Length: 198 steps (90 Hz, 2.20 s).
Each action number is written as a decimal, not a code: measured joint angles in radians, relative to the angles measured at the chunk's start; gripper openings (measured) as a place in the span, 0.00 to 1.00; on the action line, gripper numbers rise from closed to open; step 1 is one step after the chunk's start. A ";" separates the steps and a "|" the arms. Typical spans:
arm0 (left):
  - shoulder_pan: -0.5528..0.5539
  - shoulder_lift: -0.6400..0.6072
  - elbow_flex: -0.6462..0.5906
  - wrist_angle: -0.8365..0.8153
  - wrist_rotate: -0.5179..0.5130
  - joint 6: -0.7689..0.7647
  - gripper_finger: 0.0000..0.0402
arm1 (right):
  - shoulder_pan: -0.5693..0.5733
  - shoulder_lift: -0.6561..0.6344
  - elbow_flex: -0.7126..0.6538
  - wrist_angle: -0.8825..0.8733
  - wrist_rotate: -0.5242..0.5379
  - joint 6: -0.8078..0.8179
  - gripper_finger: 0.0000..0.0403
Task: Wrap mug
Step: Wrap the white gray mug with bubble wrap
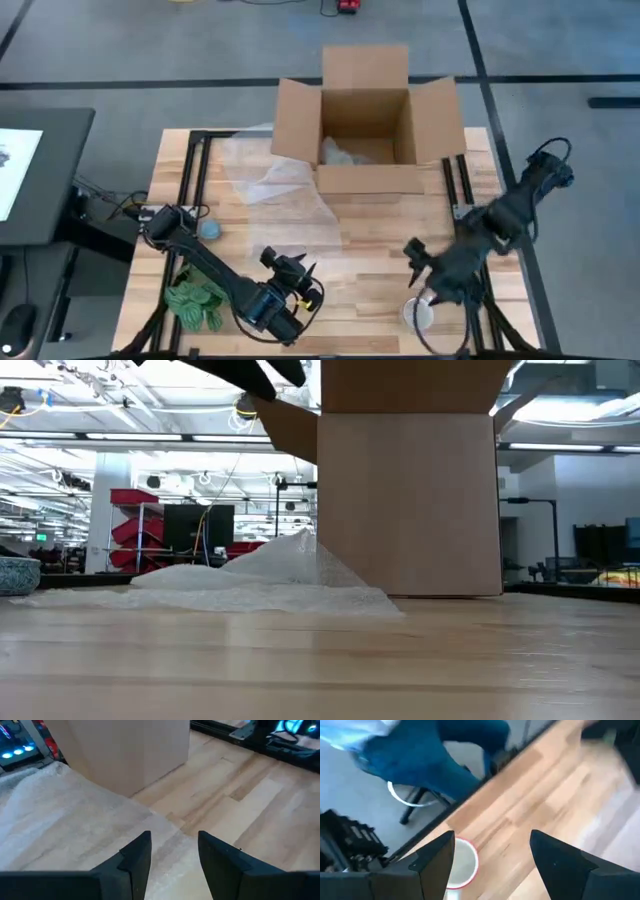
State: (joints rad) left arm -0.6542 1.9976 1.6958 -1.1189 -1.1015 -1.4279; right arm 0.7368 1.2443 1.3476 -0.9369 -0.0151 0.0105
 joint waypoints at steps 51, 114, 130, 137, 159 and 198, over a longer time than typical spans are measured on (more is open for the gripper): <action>0.306 0.000 -0.237 0.252 0.537 0.169 0.35 | 0.324 -0.042 -0.345 -0.038 0.365 0.738 0.62; 0.141 -0.030 -0.271 0.788 0.772 0.186 0.35 | 0.394 -0.029 -0.345 0.042 0.469 0.724 0.62; 0.108 -0.052 -0.181 0.513 0.582 0.139 0.35 | 0.378 -0.029 -0.345 0.059 0.526 0.688 0.62; 0.114 -0.051 -0.180 0.391 0.565 0.037 0.35 | 0.365 -0.029 -0.345 0.059 0.540 0.688 0.62; 0.116 -0.013 -0.283 0.430 0.702 -0.132 0.35 | 0.353 -0.029 -0.370 0.097 0.542 0.674 0.62; 0.034 0.028 -0.314 0.692 0.737 -0.127 0.35 | 0.354 -0.028 -0.440 0.197 0.537 0.662 0.62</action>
State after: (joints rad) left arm -0.6205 2.0251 1.3815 -0.4266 -0.3644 -1.5552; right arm 1.0912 1.2163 0.9076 -0.7395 0.5217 0.6724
